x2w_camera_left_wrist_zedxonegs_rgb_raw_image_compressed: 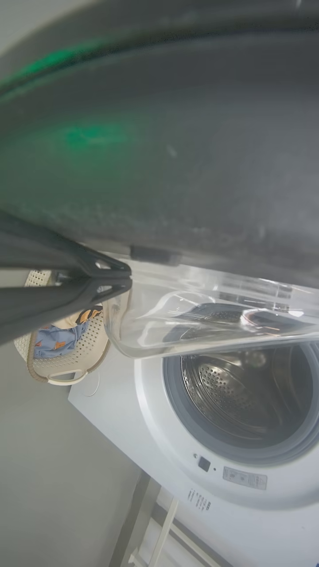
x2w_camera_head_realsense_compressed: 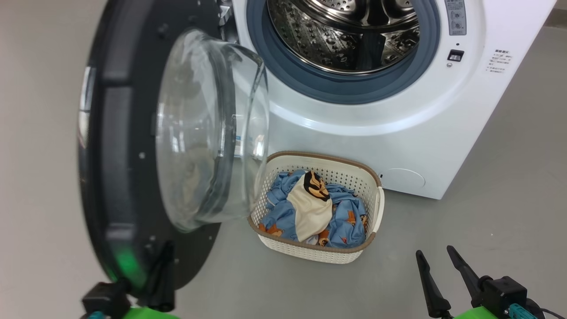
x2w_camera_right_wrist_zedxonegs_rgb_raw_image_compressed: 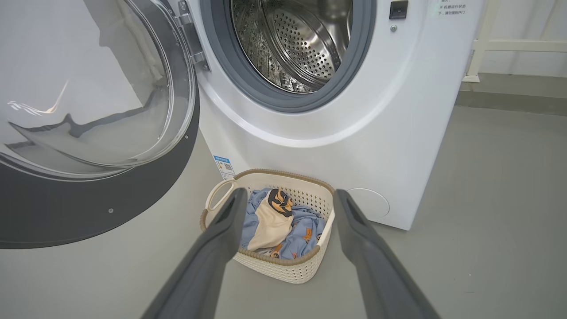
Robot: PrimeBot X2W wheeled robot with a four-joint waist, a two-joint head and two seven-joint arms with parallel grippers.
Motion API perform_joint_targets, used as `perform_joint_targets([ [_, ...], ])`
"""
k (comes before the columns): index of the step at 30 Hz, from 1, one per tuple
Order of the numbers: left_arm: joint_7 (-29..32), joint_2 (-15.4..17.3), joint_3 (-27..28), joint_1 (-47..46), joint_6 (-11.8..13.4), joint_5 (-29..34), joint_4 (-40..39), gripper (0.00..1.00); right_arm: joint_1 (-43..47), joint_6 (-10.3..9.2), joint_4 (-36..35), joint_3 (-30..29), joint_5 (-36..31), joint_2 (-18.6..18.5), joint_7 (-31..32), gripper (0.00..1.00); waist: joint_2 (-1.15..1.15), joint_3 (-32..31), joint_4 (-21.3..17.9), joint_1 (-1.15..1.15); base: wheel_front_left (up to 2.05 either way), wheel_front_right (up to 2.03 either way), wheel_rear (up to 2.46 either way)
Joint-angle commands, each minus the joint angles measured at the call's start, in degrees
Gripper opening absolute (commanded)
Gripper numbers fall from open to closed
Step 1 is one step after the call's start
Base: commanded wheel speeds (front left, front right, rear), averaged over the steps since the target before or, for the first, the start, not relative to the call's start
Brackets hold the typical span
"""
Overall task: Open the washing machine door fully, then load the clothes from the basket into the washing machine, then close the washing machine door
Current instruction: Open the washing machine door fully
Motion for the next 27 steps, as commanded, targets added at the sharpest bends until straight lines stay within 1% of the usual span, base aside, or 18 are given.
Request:
perform_joint_targets([
  [1, -0.9, 1.8, 4.1, -1.9, 1.0, -1.0, -0.2, 0.00, -1.9, 0.16, -1.0, 1.5, 0.4, -0.2, -0.7, 1.00, 0.00, 0.2, -0.3, 0.00, 0.00, 0.00, 0.00],
  [8, -2.2, 3.3, 10.6, -3.5, 2.4, -2.8, 2.1, 0.00, -2.2, 0.16, -1.0, 1.3, 0.3, -0.3, -0.7, 1.00, 0.00, 0.8, -1.3, 0.00, 0.00, 0.00, 0.00],
  [12, -2.5, 4.3, 14.1, -4.9, 2.6, -3.7, 3.1, 0.00, -2.4, 0.16, -1.0, 1.3, 0.2, -0.4, -0.7, 1.00, 0.00, 1.2, -1.7, 0.00, 0.00, 0.00, 0.00],
  [19, -2.8, 6.8, 20.0, -8.4, 2.5, -4.8, 6.6, 0.00, -3.2, 0.16, -0.8, 1.8, 0.0, -0.8, -0.7, 1.00, 0.00, 2.0, -3.0, 0.00, 0.00, 0.00, 0.00],
  [24, -2.8, 8.8, 23.3, -11.5, 1.6, -4.9, 10.3, 0.00, -3.5, 0.16, -0.8, 1.9, -0.2, -0.9, -0.7, 1.00, 0.00, 2.7, -3.9, 0.00, 0.00, 0.00, 0.00],
  [27, -2.9, 8.9, 25.1, -12.8, 1.0, -4.7, 11.8, 0.00, -3.6, 0.16, -0.8, 1.8, -0.3, -0.9, -0.7, 1.00, 0.00, 3.0, -4.3, 0.00, 0.00, 0.00, 0.00],
])
